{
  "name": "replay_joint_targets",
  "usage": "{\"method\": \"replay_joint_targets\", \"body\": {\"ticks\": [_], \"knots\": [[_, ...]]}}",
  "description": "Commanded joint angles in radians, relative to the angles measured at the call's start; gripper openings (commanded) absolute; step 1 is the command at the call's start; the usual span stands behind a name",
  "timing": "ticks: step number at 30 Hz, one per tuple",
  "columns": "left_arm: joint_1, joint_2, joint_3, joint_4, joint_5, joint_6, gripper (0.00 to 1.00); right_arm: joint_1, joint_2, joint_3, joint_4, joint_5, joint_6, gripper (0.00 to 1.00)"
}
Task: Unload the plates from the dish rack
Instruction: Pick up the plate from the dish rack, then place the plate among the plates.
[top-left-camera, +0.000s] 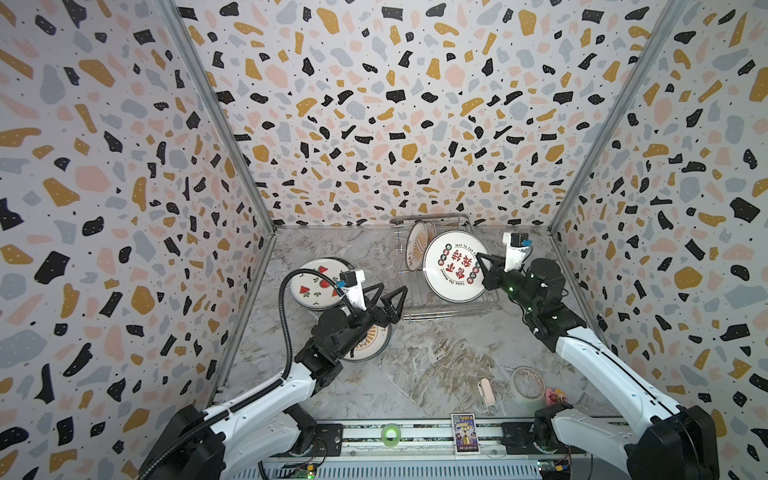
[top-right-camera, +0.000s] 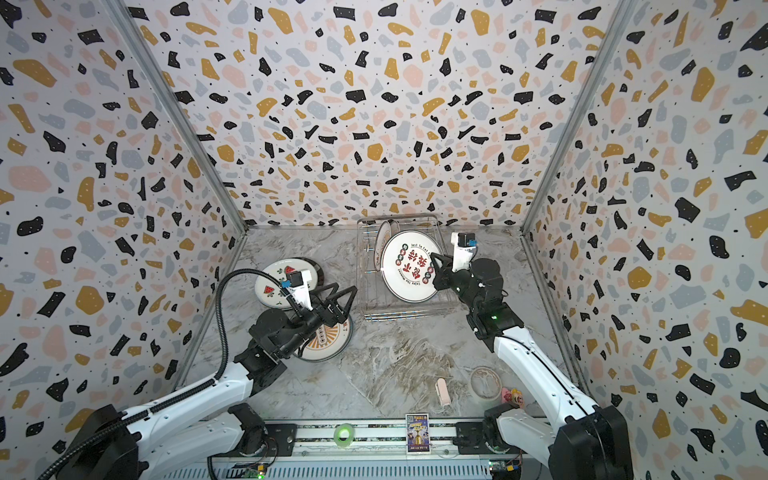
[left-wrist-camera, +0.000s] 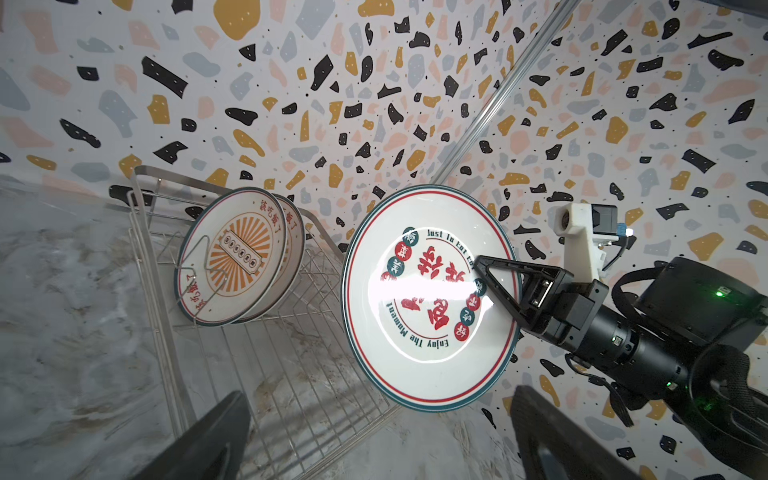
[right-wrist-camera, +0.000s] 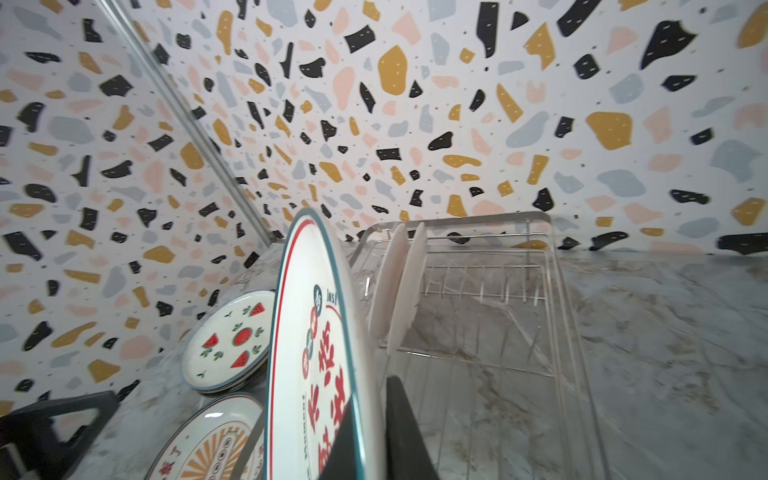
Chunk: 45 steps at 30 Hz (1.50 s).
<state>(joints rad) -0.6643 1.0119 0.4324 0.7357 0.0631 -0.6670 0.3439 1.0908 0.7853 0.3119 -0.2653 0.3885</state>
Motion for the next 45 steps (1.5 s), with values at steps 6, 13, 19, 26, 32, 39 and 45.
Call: {"method": "replay_joint_targets", "body": {"ticks": [6, 13, 19, 26, 32, 39, 45], "knots": [[-0.01, 0.108, -0.035, 0.193, 0.081, -0.114, 0.96, -0.008, 0.036, -0.003, 0.251, -0.284, 0.156, 0.06], [-0.014, 0.132, -0.046, 0.252, 0.101, -0.134, 0.76, 0.019, 0.122, 0.007, 0.296, -0.34, 0.193, 0.06], [-0.014, 0.13, -0.044, 0.217, 0.105, -0.146, 0.58, 0.048, 0.183, 0.023, 0.331, -0.367, 0.207, 0.06], [-0.014, 0.133, -0.047, 0.178, 0.077, -0.15, 0.55, 0.076, 0.23, 0.04, 0.351, -0.39, 0.203, 0.05], [-0.014, 0.165, -0.035, 0.161, 0.048, -0.159, 0.61, 0.076, 0.22, 0.035, 0.348, -0.378, 0.194, 0.05], [-0.013, 0.176, -0.03, 0.164, 0.039, -0.164, 0.54, 0.077, 0.229, 0.039, 0.361, -0.396, 0.207, 0.05], [-0.012, 0.182, -0.026, 0.143, -0.011, -0.158, 0.62, 0.077, 0.216, 0.029, 0.353, -0.38, 0.2, 0.05]]}}
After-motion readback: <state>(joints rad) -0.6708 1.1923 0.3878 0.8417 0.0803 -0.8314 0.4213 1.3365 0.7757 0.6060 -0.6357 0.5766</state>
